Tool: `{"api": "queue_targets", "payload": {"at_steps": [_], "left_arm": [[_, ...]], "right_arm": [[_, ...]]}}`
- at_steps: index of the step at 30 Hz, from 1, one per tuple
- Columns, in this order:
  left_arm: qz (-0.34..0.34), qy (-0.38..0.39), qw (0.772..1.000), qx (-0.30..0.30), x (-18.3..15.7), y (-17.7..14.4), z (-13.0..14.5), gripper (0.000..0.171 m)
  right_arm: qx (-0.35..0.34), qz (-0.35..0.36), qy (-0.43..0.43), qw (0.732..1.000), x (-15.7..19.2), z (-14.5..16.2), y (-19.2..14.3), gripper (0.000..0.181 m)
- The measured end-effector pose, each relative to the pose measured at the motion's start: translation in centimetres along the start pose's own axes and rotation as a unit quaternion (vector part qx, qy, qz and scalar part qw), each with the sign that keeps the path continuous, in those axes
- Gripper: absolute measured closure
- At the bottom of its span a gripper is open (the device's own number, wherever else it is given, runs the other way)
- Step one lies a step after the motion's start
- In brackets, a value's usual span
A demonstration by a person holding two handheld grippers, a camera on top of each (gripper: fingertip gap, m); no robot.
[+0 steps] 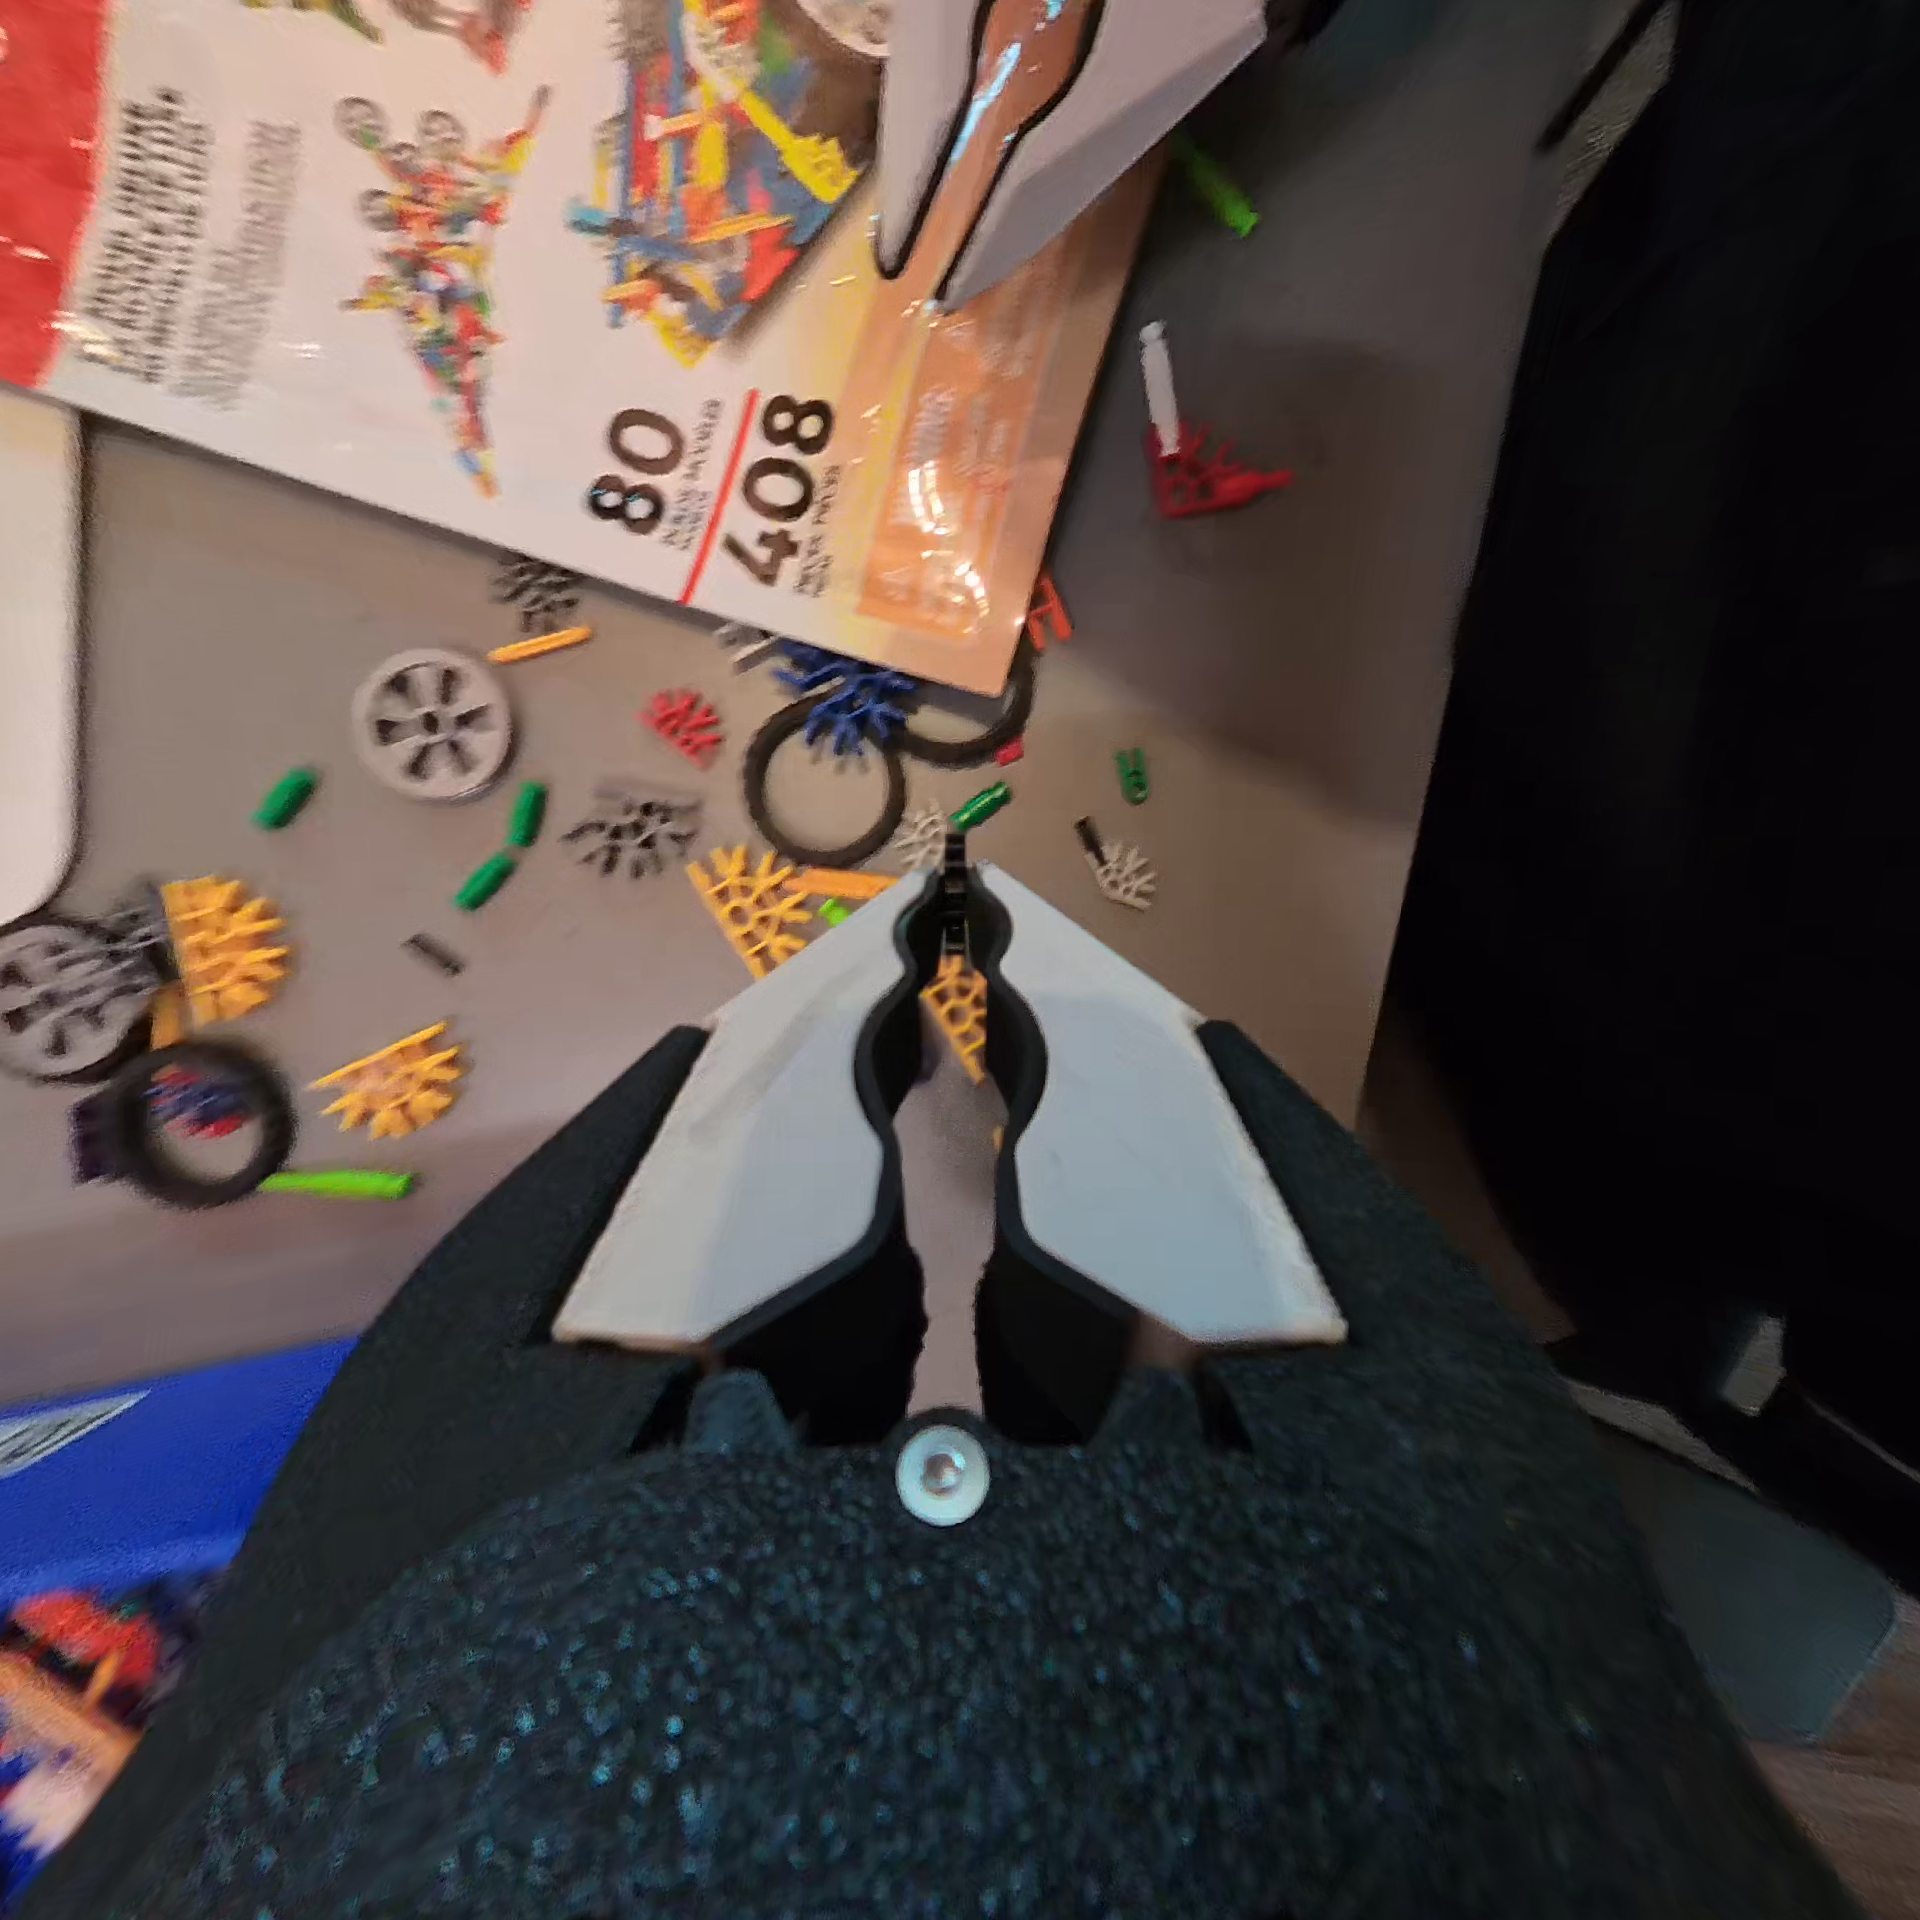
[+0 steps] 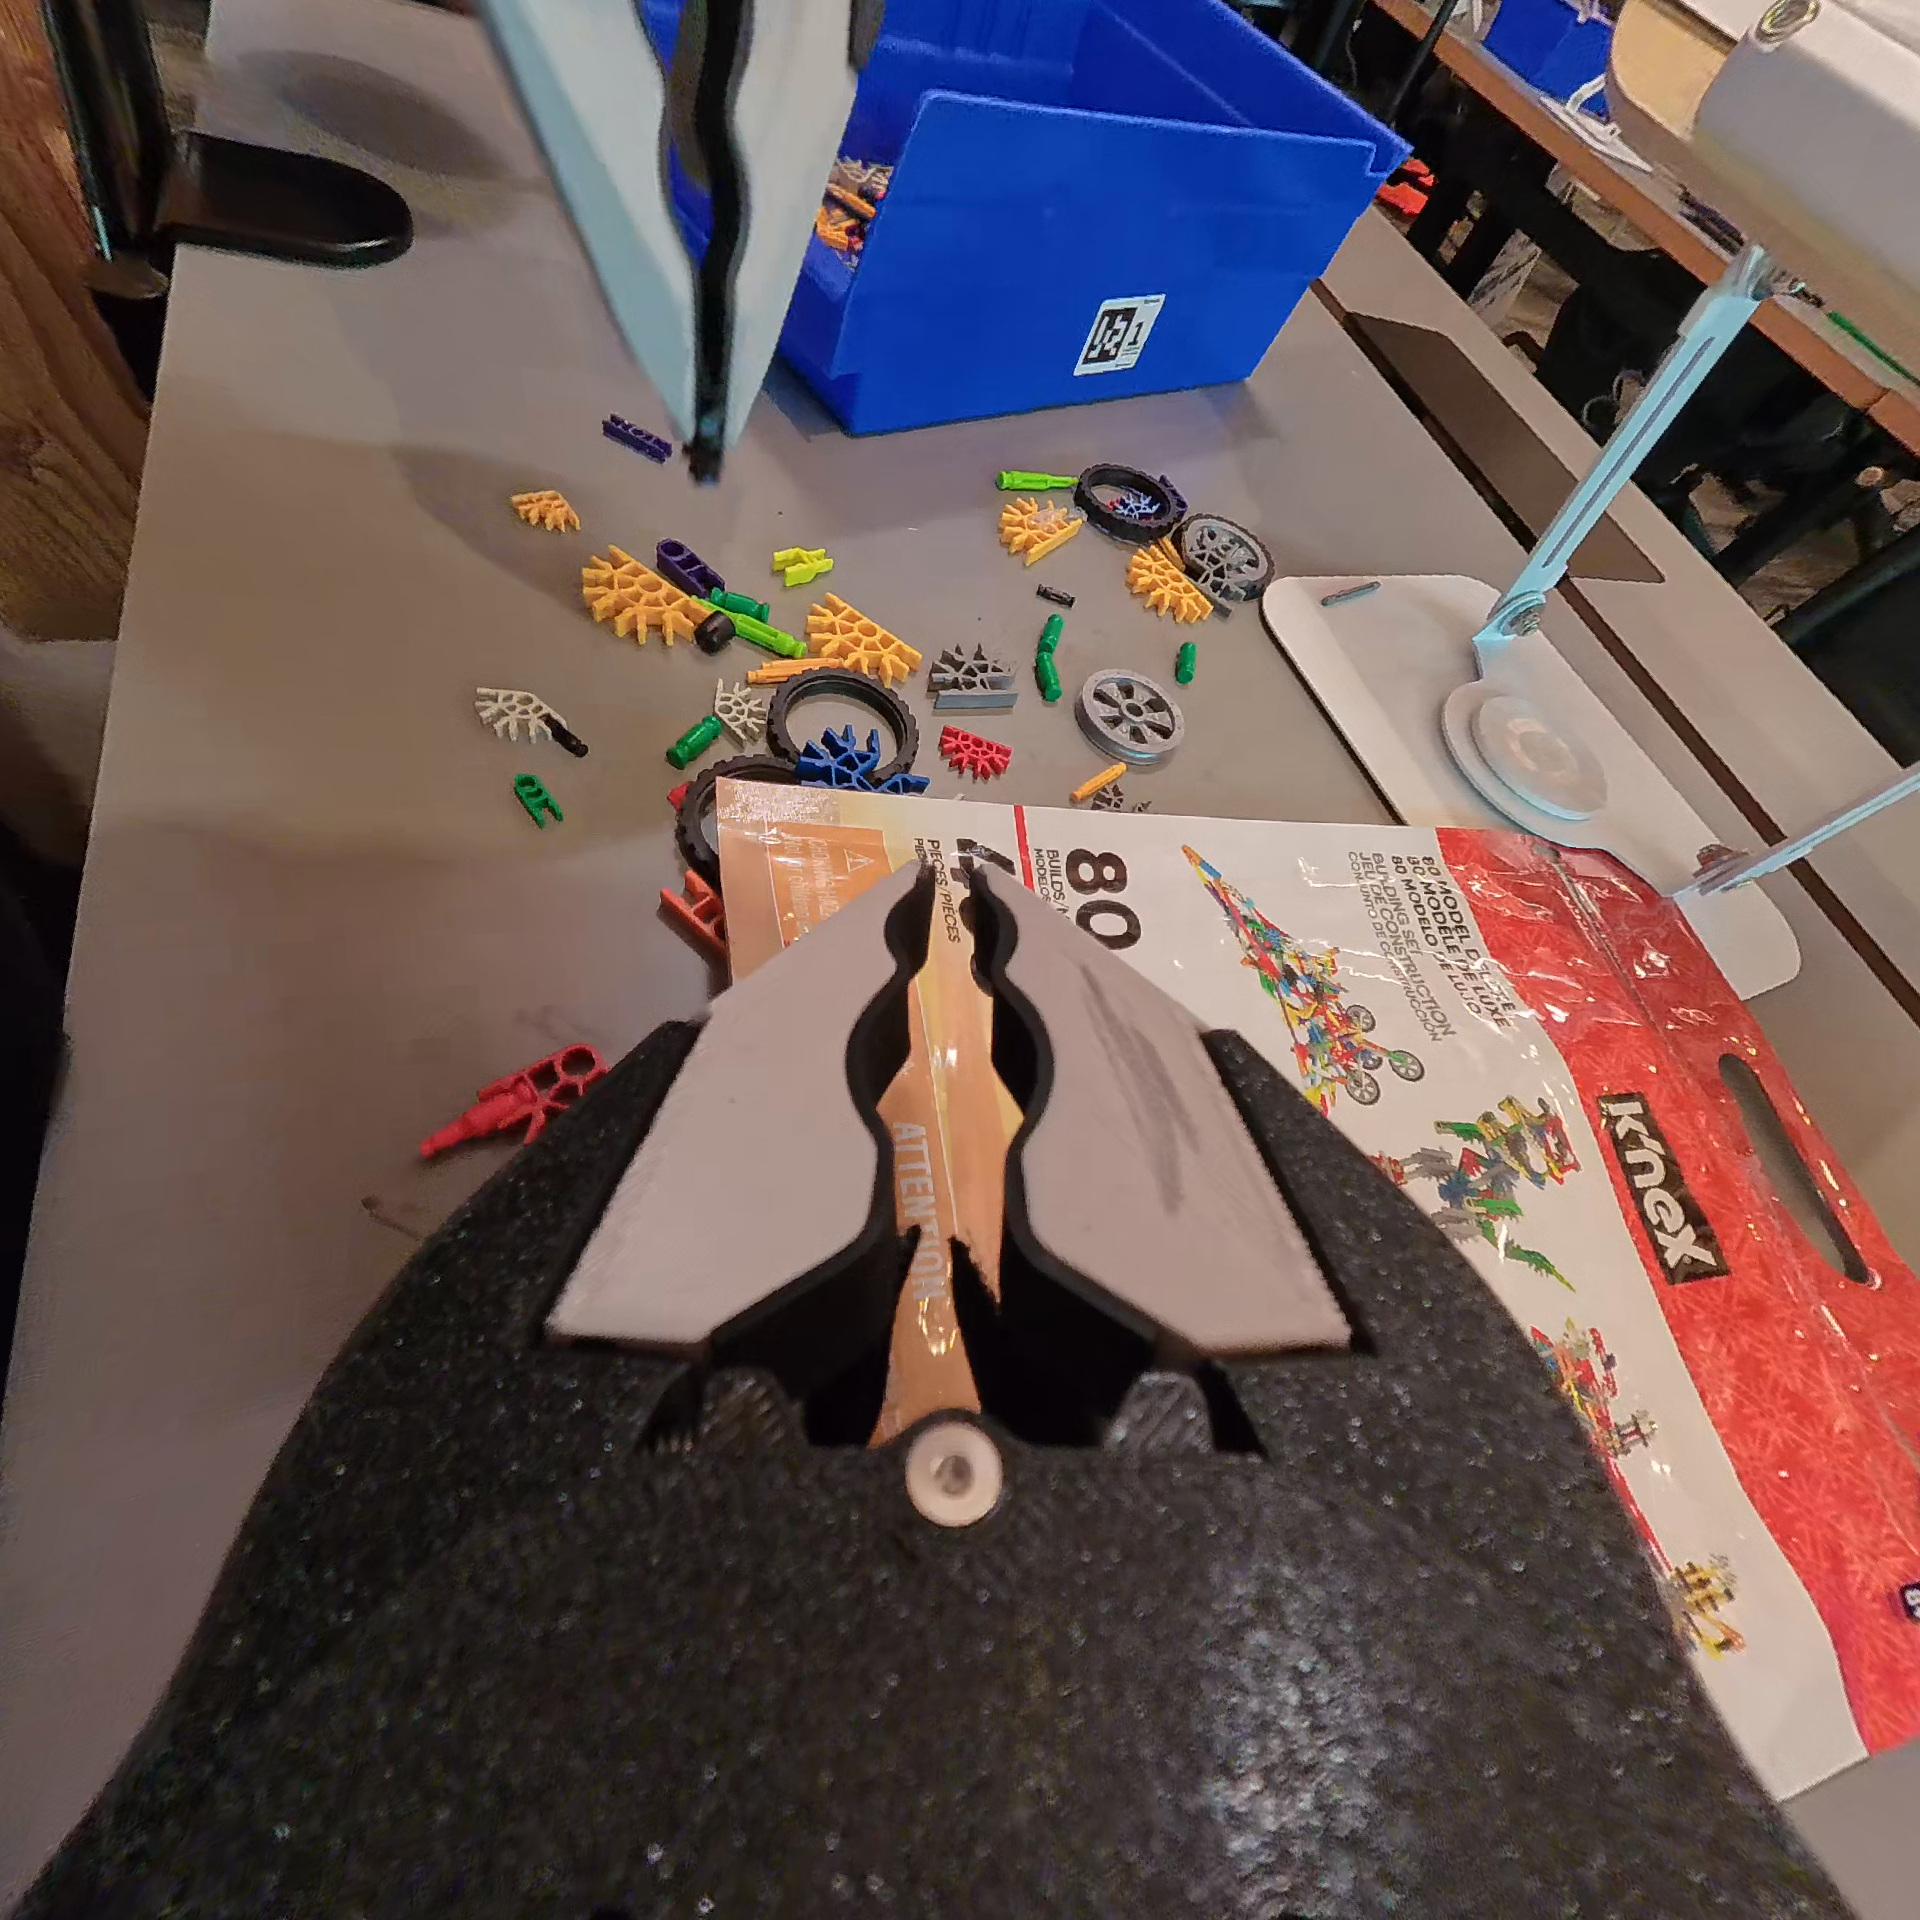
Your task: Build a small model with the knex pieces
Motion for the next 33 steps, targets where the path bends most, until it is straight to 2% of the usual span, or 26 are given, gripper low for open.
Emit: {"api": "queue_targets", "payload": {"at_steps": [5,8,11,14,19,23,33], "left_arm": [[0.068,-0.045,0.996,-0.045,-2.5,3.0,-0.9,0.170],[0.080,-0.046,0.995,-0.047,-3.3,4.1,-0.8,0.170],[0.119,-0.051,0.990,-0.059,-4.5,5.0,-1.2,0.170],[0.121,-0.023,0.992,-0.027,-5.1,6.0,-0.5,0.170],[0.131,-0.019,0.991,-0.001,-5.1,7.1,0.1,0.170],[0.145,-0.034,0.989,-0.005,-5.1,7.5,0.2,0.169],[0.103,-0.027,0.994,-0.014,-4.4,7.6,0.2,0.162]], "right_arm": [[0.006,0.003,-0.003,1.000,0.0,0.1,0.1,0.176],[0.006,0.002,-0.001,1.000,0.0,0.1,0.1,0.176],[0.008,0.000,-0.001,1.000,0.1,0.2,0.2,0.175],[0.011,-0.001,0.000,1.000,0.1,0.3,0.2,0.175],[0.012,-0.002,0.002,1.000,0.0,0.4,0.3,0.175],[0.013,-0.003,0.002,1.000,0.1,0.4,0.3,0.175],[0.014,-0.005,0.003,1.000,0.1,0.4,0.3,0.175]]}}
Point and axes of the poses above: each gripper's, where its closed fingertips meet, y out along the fingers, z out of its underside, x = y × z across the jaws, the point moved 4 cm from there along -y, back along the fingers, and after that the axes turned 4 degrees about -z, right-handed, at the moved point
